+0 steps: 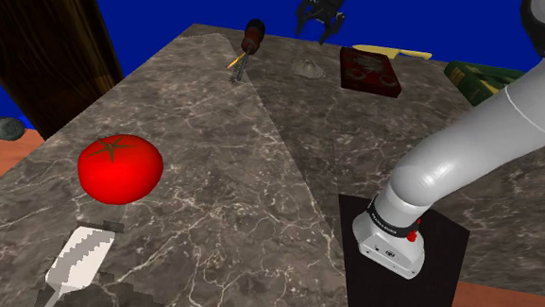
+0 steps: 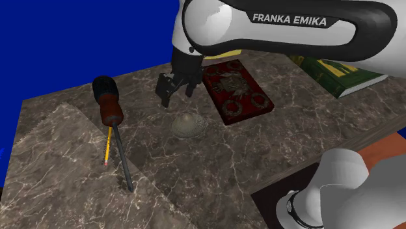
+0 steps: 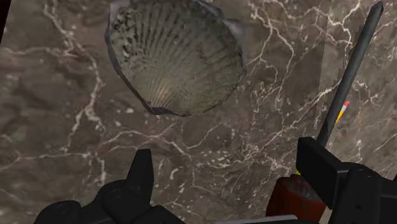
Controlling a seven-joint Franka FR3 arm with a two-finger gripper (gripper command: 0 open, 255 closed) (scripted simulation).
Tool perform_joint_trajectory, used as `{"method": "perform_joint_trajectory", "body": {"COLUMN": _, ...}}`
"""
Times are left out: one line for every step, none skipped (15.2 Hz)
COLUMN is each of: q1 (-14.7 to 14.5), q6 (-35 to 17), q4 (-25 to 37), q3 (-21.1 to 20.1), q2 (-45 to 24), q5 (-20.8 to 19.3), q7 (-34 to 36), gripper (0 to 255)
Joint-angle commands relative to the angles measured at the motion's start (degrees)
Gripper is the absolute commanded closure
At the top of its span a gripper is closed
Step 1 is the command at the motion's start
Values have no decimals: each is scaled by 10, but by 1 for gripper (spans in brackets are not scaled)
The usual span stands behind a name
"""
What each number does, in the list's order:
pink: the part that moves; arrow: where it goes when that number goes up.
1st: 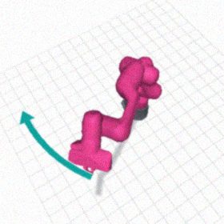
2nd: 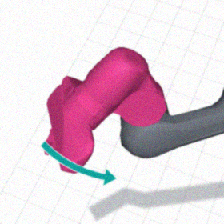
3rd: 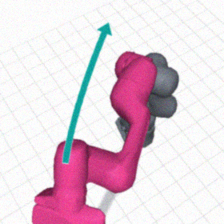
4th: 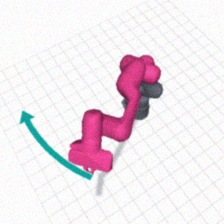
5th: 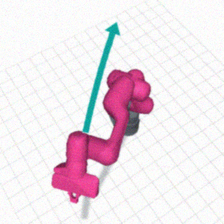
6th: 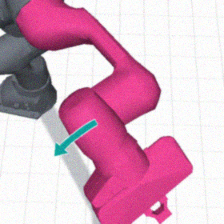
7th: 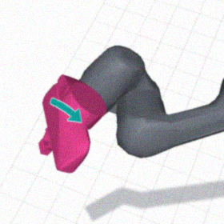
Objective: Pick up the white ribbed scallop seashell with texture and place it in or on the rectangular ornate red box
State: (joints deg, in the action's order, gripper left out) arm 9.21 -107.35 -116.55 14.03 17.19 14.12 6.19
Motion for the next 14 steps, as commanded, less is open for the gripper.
{"method": "perform_joint_trajectory", "body": {"q1": 6, "q6": -11, "q4": 24, "q3": 17, "q2": -31, "q5": 19, "q7": -6, "gripper": 0}}
{"method": "perform_joint_trajectory", "body": {"q1": 9, "q6": -16, "q4": 36, "q3": 26, "q2": -45, "q5": 29, "q7": -9, "gripper": 0}}
{"method": "perform_joint_trajectory", "body": {"q1": 10, "q6": -16, "q4": 38, "q3": 27, "q2": -48, "q5": 31, "q7": -10, "gripper": 0}}
{"method": "perform_joint_trajectory", "body": {"q1": 9, "q6": -24, "q4": 32, "q3": 26, "q2": -49, "q5": 32, "q7": -10, "gripper": 0}}
{"method": "perform_joint_trajectory", "body": {"q1": 9, "q6": -31, "q4": 26, "q3": 25, "q2": -50, "q5": 33, "q7": -11, "gripper": 0}}
{"method": "perform_joint_trajectory", "body": {"q1": 8, "q6": -38, "q4": 21, "q3": 24, "q2": -52, "q5": 34, "q7": -12, "gripper": 0}}
{"method": "perform_joint_trajectory", "body": {"q1": 7, "q6": -46, "q4": 15, "q3": 23, "q2": -54, "q5": 36, "q7": -13, "gripper": 0}}
{"method": "perform_joint_trajectory", "body": {"q1": 6, "q6": -53, "q4": 10, "q3": 22, "q2": -55, "q5": 37, "q7": -13, "gripper": 0}}
{"method": "perform_joint_trajectory", "body": {"q1": 5, "q6": -60, "q4": 4, "q3": 22, "q2": -57, "q5": 39, "q7": -14, "gripper": 0}}
{"method": "perform_joint_trajectory", "body": {"q1": 4, "q6": -72, "q4": -4, "q3": 20, "q2": -60, "q5": 41, "q7": -16, "gripper": 0}}
{"method": "perform_joint_trajectory", "body": {"q1": 4, "q6": -72, "q4": -4, "q3": 20, "q2": -60, "q5": 41, "q7": -16, "gripper": 0}}
{"method": "perform_joint_trajectory", "body": {"q1": 4, "q6": -72, "q4": -4, "q3": 20, "q2": -60, "q5": 41, "q7": -16, "gripper": 0}}
{"method": "perform_joint_trajectory", "body": {"q1": 4, "q6": -72, "q4": -4, "q3": 20, "q2": -60, "q5": 41, "q7": -16, "gripper": 0}}
{"method": "perform_joint_trajectory", "body": {"q1": 4, "q6": -72, "q4": -4, "q3": 20, "q2": -60, "q5": 41, "q7": -16, "gripper": 0}}
